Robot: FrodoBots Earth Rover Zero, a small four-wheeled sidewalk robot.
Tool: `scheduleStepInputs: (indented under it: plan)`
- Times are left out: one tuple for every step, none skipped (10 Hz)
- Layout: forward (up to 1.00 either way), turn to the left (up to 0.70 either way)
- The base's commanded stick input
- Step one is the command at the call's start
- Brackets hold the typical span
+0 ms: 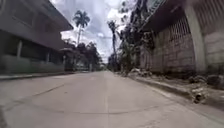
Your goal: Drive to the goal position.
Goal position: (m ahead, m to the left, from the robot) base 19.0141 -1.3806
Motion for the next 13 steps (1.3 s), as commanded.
scheduleStepInputs:
  plan:
    - [0.50, -0.05]
    - [0.50, -0.05]
    - [0.50, -0.05]
    - [0.50, -0.05]
    - [0.50, -0.05]
    - [0.50, -0.05]
    - [0.50, -0.05]
    - [0.50, -0.05]
    - [0.50, -0.05]
    - [0.50, -0.05]
    - [0.50, -0.05]
    - [0.50, -0.05]
    - [0.50, -0.05]
